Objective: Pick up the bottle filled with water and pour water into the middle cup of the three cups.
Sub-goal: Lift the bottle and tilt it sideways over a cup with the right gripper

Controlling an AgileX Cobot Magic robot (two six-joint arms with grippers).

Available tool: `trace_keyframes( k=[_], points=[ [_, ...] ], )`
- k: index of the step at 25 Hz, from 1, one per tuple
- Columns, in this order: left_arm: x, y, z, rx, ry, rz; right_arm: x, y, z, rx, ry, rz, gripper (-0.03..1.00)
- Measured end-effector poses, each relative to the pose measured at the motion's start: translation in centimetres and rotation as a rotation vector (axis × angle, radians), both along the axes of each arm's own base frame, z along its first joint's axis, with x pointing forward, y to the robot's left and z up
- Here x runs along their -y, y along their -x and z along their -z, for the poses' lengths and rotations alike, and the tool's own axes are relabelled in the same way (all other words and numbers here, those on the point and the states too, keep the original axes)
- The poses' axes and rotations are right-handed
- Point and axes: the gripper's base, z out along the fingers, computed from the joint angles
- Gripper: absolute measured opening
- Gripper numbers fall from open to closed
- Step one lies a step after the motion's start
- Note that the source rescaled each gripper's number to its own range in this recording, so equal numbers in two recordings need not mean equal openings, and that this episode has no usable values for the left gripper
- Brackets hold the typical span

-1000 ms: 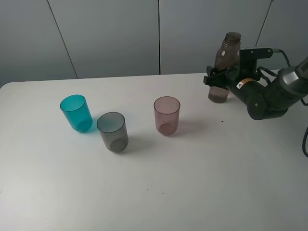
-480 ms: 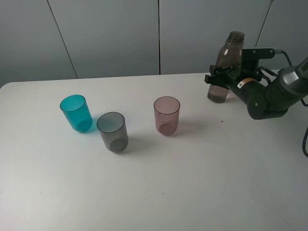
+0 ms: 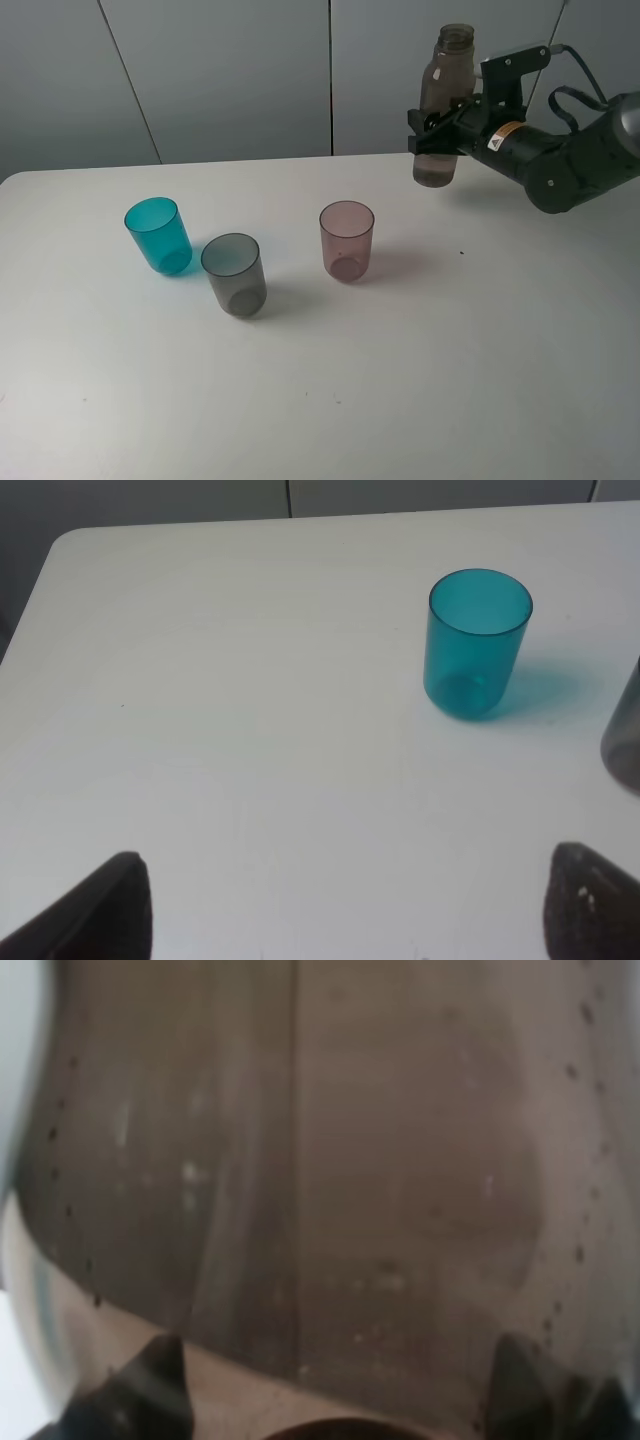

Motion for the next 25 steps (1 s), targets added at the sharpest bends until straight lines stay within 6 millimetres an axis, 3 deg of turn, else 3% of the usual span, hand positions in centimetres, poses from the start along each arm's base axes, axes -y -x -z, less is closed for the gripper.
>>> trace_keyframes(
  k=[7, 25],
  points=[
    [0.0, 0.0, 0.0, 0.0, 0.0, 0.0, -1.9, 0.0, -2.4, 0.039, -0.038, -0.182, 0.0],
    [0.0, 0.0, 0.0, 0.0, 0.003, -0.002, -2.2, -0.4, -3.0, 0.033, -0.038, -0.216, 0.0]
  ],
)
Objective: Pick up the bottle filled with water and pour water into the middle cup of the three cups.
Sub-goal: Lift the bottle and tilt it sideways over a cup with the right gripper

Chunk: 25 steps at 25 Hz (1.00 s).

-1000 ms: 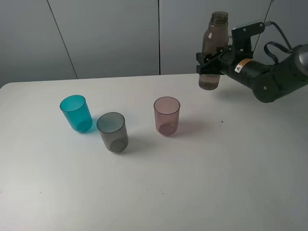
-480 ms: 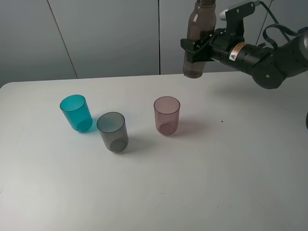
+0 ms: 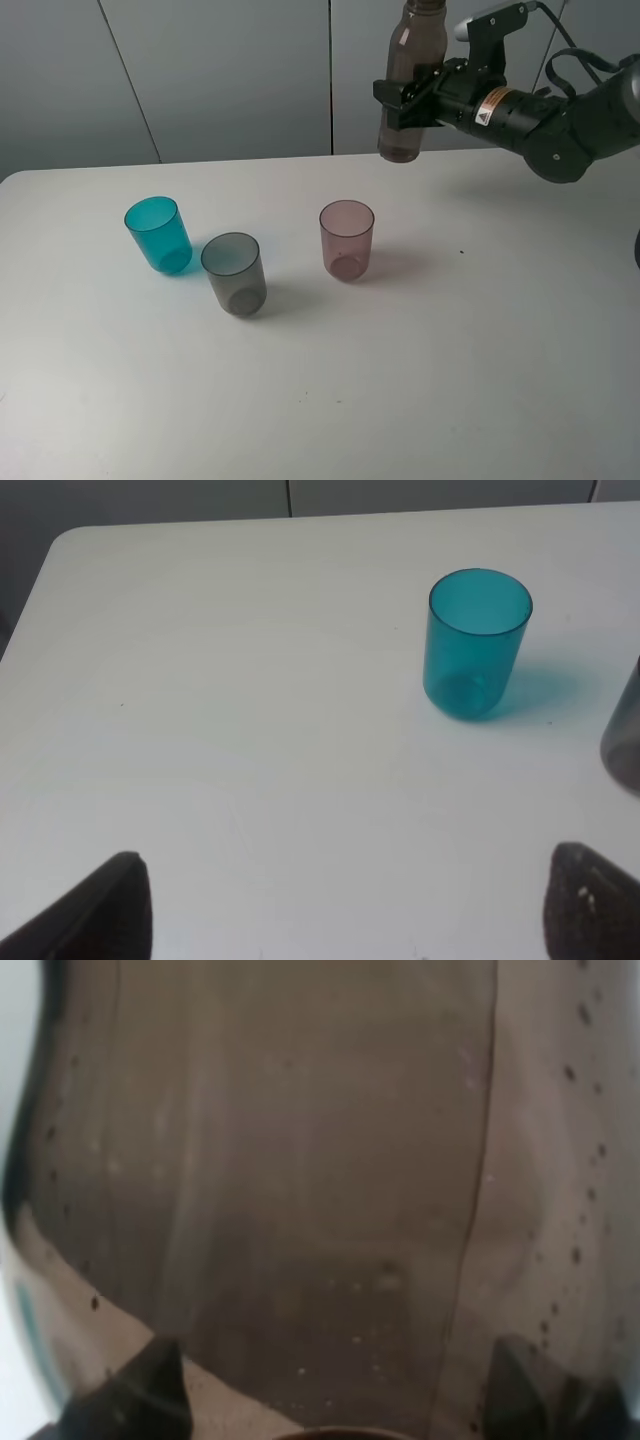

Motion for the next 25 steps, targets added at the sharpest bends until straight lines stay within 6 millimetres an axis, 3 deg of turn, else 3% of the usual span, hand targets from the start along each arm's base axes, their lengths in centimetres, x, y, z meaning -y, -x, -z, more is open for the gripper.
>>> trace_keyframes(
  k=[5, 16, 25],
  points=[
    [0.0, 0.0, 0.0, 0.0, 0.0, 0.0, -1.2, -0.8, -0.8, -0.026, 0.057, -0.055, 0.0],
    [0.0, 0.0, 0.0, 0.0, 0.0, 0.0, -7.5, -0.3, -2.4, 0.091, 0.2, -0.238, 0.0],
    [0.0, 0.0, 0.0, 0.0, 0.0, 0.0, -10.4, -1.6, 0.4, 0.111, 0.256, -0.316, 0.0]
  ],
)
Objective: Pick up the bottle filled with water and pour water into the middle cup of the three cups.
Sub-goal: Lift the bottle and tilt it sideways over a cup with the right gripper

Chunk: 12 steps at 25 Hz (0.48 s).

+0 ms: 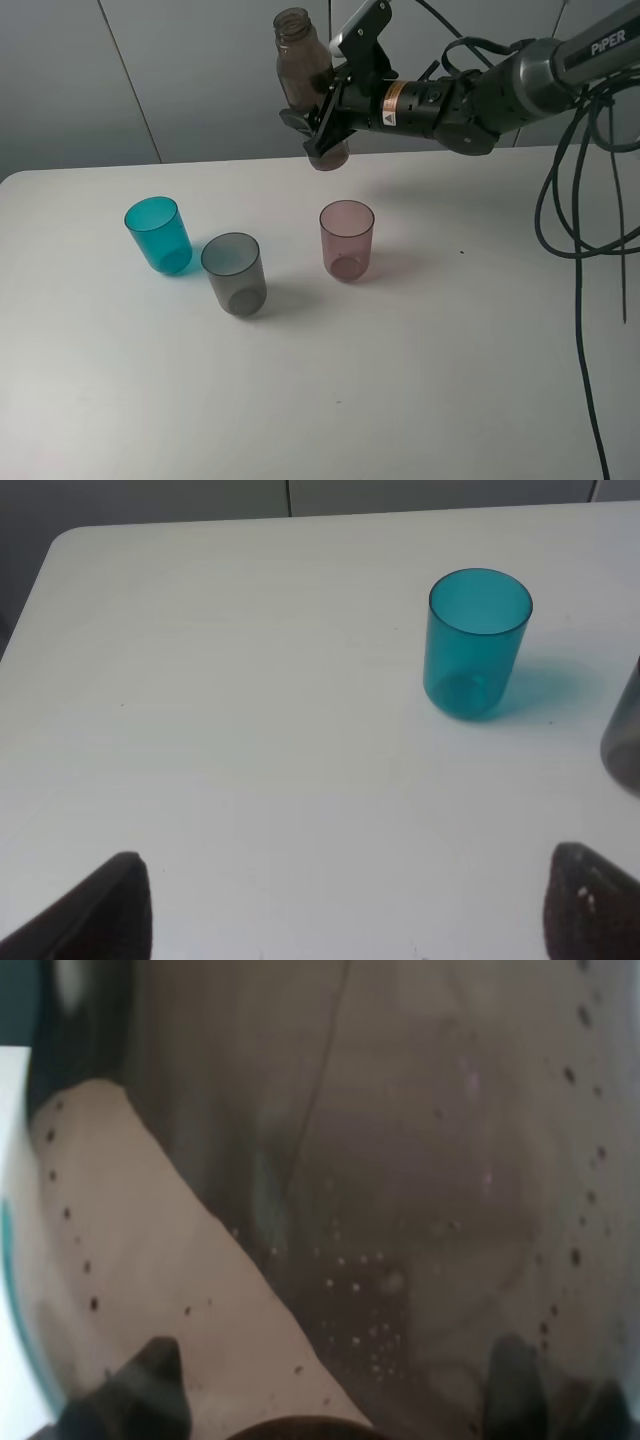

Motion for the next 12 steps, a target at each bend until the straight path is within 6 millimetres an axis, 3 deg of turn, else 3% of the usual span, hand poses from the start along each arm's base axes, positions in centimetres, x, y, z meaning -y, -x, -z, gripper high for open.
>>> trace_keyframes(
  k=[12],
  points=[
    [0.0, 0.0, 0.0, 0.0, -0.002, 0.001, -1.2, -0.3, 0.3, 0.186, 0.146, -0.102, 0.0]
  ],
)
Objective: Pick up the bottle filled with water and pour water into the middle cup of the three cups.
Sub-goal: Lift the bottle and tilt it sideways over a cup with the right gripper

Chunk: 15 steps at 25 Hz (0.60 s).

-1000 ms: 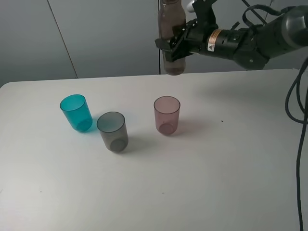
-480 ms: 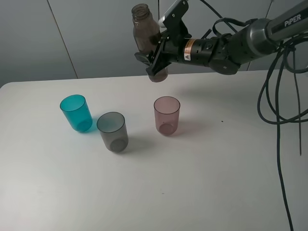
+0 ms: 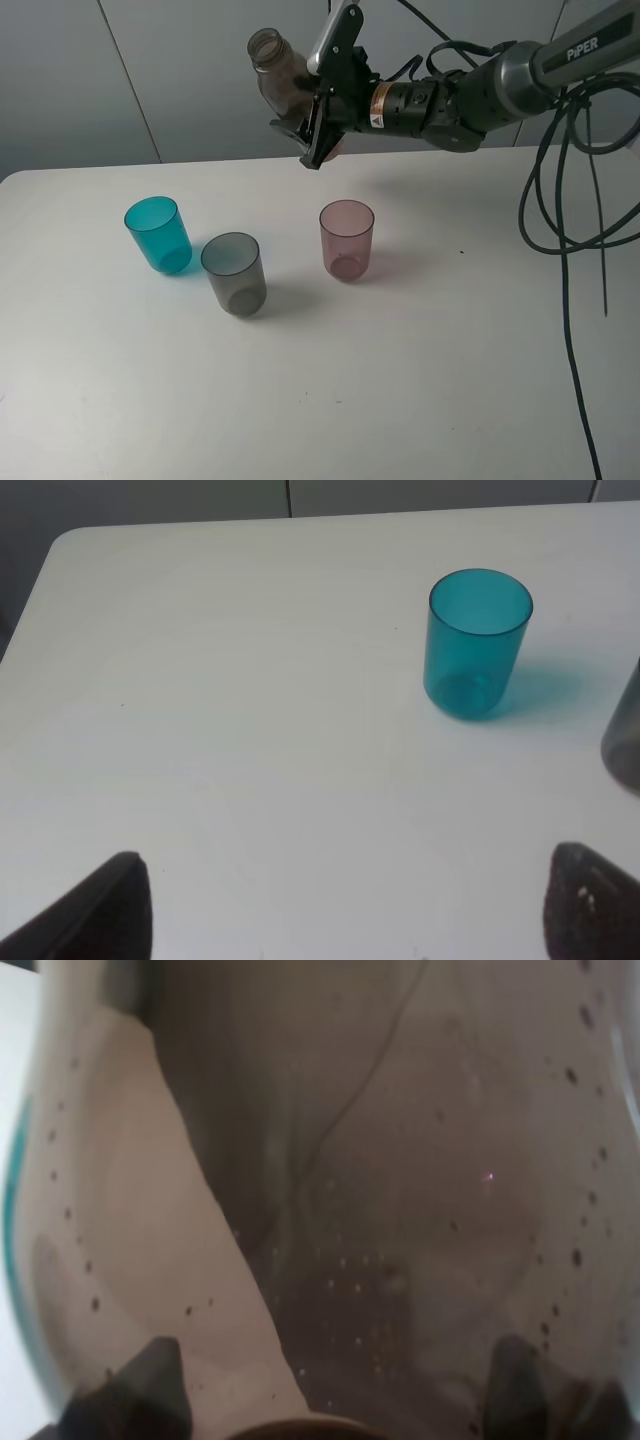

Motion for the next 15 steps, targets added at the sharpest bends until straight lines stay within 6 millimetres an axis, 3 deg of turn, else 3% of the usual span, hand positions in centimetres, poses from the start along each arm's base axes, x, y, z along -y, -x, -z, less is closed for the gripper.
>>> trace_keyframes(
  k=[6, 15],
  points=[
    [0.0, 0.0, 0.0, 0.0, 0.0, 0.0, -2.3, 1.4, 0.0, 0.04, 0.028, -0.069, 0.0],
    [0.0, 0.0, 0.0, 0.0, 0.0, 0.0, -2.7, 1.6, 0.0, 0.047, 0.036, -0.083, 0.0]
  ],
)
